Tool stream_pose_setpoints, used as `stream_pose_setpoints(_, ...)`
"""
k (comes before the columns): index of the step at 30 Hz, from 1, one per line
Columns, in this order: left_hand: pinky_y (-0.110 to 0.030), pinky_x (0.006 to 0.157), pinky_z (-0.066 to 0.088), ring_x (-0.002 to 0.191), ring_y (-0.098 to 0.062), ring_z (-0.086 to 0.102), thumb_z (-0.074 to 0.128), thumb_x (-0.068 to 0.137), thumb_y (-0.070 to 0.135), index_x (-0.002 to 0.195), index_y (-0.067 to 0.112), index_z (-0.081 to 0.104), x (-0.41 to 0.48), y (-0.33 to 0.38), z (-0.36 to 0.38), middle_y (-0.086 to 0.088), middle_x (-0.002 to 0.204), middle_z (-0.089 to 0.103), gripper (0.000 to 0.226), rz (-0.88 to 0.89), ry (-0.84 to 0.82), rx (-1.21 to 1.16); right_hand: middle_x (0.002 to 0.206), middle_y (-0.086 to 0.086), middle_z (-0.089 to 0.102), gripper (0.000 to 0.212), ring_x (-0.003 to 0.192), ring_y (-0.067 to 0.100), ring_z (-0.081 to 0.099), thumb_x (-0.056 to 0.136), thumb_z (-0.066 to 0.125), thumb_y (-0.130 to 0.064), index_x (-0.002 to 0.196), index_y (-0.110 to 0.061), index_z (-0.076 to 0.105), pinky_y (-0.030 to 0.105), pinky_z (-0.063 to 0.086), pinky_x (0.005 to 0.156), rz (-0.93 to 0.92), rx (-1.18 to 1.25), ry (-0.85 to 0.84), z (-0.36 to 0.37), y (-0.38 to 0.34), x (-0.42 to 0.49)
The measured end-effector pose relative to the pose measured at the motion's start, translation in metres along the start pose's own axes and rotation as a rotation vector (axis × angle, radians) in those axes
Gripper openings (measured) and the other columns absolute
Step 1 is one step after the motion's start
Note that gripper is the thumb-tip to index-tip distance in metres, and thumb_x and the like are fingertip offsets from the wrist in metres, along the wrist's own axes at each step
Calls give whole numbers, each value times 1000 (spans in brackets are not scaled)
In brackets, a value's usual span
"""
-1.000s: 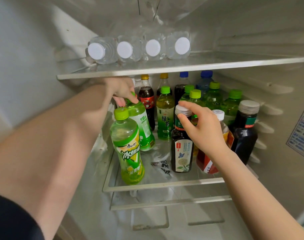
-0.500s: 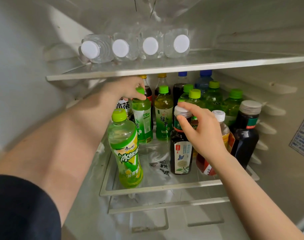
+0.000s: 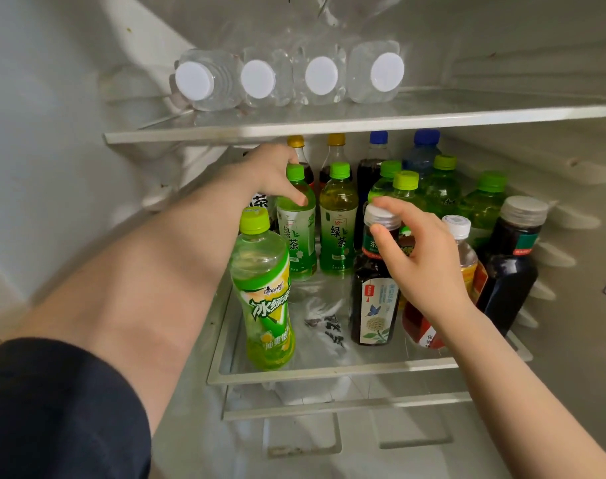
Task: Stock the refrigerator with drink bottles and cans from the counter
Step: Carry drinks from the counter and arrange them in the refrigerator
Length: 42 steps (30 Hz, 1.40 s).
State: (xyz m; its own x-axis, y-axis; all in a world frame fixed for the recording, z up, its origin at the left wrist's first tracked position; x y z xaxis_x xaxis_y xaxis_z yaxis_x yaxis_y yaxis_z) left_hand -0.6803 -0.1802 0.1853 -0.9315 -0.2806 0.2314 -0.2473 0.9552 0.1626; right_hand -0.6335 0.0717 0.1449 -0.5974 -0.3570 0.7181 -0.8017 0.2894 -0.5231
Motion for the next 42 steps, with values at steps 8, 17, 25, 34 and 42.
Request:
stream_pose_setpoints(8,-38,84,50,98,-25,57,84,57,50,106,17,63,-7,-1,-2,-4,106,62,62,21,66,-20,123,-9,61,35,113,11,53,92,56,-26,128,-23,57,25,39,93,9,1,-16,1,-1,0)
stream_pose_setpoints(17,-35,87,51,97,-19,61,89,52,42,111,24,62,-18,-5,5,2,105,66,67,18,59,-193,122,-12,59,36,113,9,51,93,55,-29,129,-27,55,26,40,94,19,-16,-13,1,1,-1)
stream_pose_setpoints(25,-28,76,51,87,-18,64,92,49,28,100,18,62,-18,-7,11,0,96,67,60,10,32,-246,125,-10,59,37,115,9,51,92,54,-30,129,-27,55,27,40,94,24,-7,-5,2,3,0)
stream_pose_setpoints(34,-40,87,53,93,-19,64,92,49,31,110,17,61,-18,-6,10,-2,102,68,70,27,30,-250,123,-11,59,36,113,7,51,92,55,-29,129,-25,56,24,38,94,15,5,1,0,1,-1)
stream_pose_setpoints(42,-31,81,51,91,-13,61,91,45,40,112,24,59,-17,-6,13,8,101,65,75,6,11,-267,117,-20,53,36,109,1,46,92,55,-29,129,-27,55,22,36,91,23,12,0,-1,3,-2)
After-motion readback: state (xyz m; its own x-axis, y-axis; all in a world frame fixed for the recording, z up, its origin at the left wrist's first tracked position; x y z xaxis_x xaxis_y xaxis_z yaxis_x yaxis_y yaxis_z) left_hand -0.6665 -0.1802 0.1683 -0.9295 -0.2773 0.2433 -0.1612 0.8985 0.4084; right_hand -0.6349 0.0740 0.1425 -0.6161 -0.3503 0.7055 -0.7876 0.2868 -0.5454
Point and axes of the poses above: each hand's wrist, its own x-axis towards the middle knuckle, its own z-axis out of the palm, y = z × x, the point moved 10 cm from there along x, towards the middle knuckle
